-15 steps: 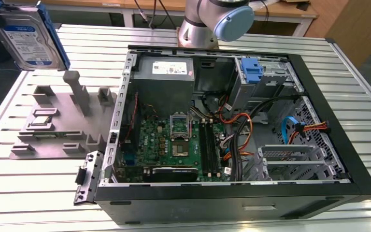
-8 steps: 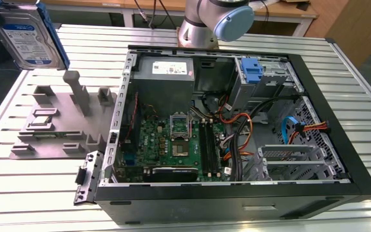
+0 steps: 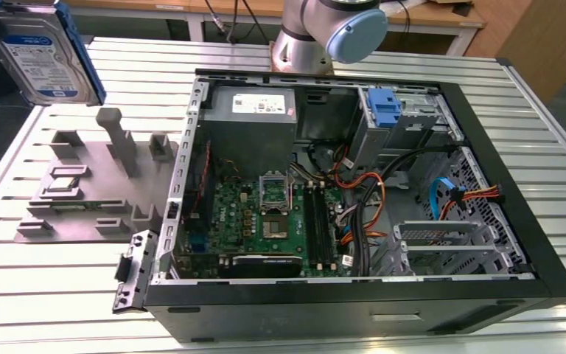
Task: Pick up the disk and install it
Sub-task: 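Pick up the disk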
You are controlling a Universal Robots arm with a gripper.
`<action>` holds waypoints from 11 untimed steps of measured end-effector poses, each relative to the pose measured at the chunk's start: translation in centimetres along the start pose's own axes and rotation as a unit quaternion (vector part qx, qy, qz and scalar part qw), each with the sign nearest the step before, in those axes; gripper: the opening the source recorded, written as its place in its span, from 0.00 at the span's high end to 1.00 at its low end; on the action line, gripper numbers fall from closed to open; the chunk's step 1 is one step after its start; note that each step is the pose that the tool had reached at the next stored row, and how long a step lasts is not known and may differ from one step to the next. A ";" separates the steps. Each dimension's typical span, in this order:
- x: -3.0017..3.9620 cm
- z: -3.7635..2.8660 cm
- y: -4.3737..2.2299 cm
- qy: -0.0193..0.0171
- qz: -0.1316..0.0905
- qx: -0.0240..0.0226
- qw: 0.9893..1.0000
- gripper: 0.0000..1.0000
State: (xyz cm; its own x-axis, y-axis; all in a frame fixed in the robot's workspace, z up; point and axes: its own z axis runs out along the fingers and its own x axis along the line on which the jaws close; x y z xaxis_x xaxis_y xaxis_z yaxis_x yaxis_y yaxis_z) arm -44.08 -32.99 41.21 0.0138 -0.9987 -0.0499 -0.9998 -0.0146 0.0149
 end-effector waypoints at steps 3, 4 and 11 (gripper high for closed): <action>0.00 -0.08 0.00 0.000 0.000 0.000 1.000 0.64; -0.01 -0.11 0.00 0.000 0.000 0.000 1.000 0.64; -0.02 -0.31 0.00 0.000 0.000 0.000 1.000 0.64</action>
State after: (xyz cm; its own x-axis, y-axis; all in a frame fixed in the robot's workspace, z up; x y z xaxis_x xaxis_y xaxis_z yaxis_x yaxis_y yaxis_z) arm -44.08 -32.99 41.51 0.0138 -0.9987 -0.0499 -0.9998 -0.0146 0.0148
